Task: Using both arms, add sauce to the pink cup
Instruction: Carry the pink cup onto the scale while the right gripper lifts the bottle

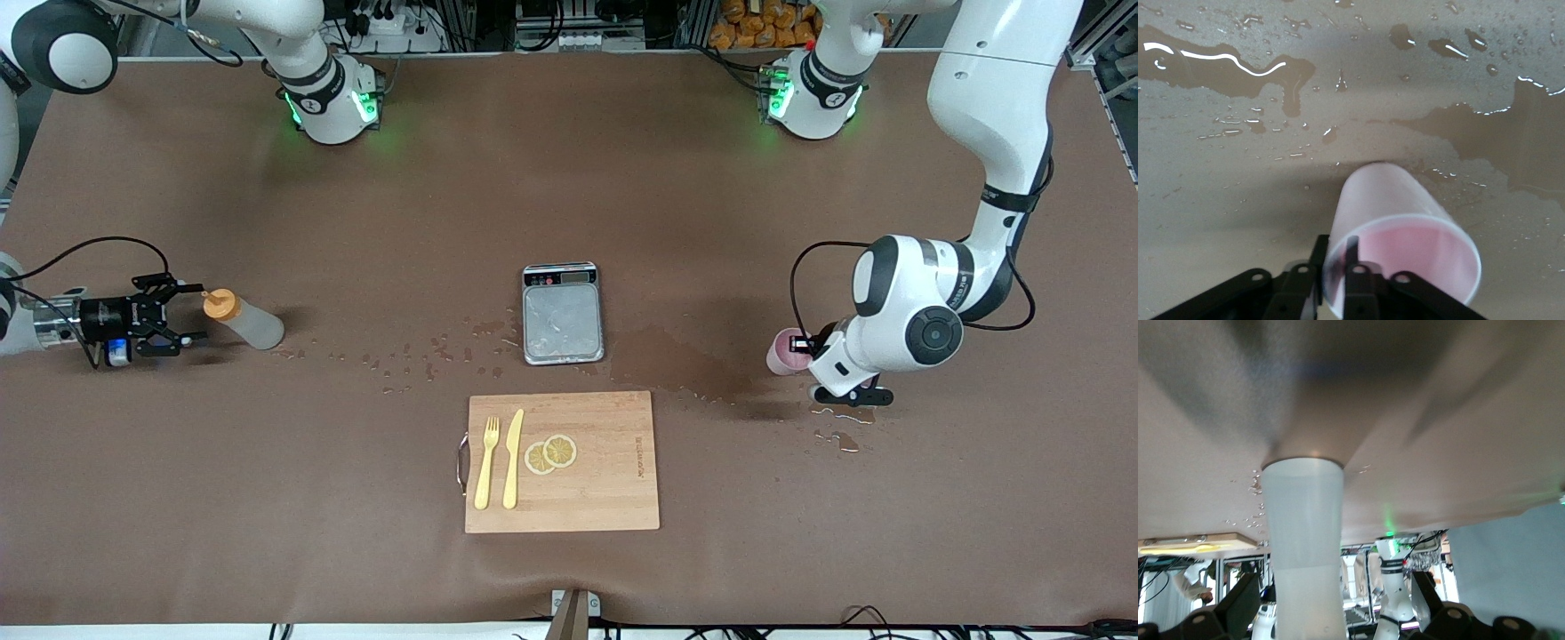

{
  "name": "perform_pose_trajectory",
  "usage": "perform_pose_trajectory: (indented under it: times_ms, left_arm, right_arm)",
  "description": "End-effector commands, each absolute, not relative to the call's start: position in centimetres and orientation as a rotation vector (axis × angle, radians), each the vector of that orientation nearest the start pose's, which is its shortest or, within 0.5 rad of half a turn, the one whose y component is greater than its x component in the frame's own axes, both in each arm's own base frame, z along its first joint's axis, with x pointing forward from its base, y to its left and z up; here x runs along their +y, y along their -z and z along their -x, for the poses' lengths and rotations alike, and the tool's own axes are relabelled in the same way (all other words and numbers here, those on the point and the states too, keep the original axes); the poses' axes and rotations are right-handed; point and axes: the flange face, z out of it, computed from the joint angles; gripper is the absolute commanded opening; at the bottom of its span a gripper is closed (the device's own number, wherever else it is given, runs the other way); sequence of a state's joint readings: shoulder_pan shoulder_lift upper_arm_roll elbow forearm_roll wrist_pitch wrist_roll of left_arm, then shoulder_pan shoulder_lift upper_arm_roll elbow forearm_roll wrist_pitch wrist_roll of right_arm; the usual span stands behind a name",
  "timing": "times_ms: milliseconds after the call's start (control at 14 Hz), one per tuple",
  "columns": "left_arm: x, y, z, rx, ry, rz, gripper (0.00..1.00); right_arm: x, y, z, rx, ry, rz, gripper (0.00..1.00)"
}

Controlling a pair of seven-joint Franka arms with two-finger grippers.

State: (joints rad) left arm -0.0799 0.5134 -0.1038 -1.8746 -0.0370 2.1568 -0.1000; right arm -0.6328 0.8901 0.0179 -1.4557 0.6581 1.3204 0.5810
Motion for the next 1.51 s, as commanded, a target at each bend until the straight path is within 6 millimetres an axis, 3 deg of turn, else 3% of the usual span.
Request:
perform_pose_trajectory:
  times_ms: [0,287,502,932,1003,1218,1433]
  left_arm:
    - [-11.4,-22.9,-60.8,0.06,-0.347,3.178,0.0]
    - [-11.6,-27.1,-61.2,0.062,-0.263,3.192,0.0]
    - [-14.7,-30.0,-60.1,0.006,-0.281,3.202,0.0]
    - [-25.6,-33.5,-57.6,-0.2,-0.33,3.199,0.0]
    - [-27.5,-34.1,-57.1,-0.226,-0.318,3.196,0.0]
    - [-33.9,-34.5,-55.9,-0.313,-0.311,3.197,0.0]
    - [-39.8,-33.5,-54.2,-0.396,-0.329,3.183,0.0]
  right_arm:
    - [-27.0,-15.0,-55.1,1.356,-1.204,1.648,1.0]
    - [-25.7,-13.6,-55.5,1.334,-1.22,1.617,1.0]
    - [-25.4,-12.9,-55.2,1.305,-1.217,1.623,1.0]
    - [-23.3,-11.1,-55.4,1.243,-1.238,1.628,1.0]
    - [-23.2,-11.1,-55.5,1.243,-1.235,1.631,0.94]
    - [-23.3,-11.1,-55.5,1.242,-1.233,1.63,0.62]
    - [-23.1,-11.0,-55.4,1.238,-1.242,1.628,0.53]
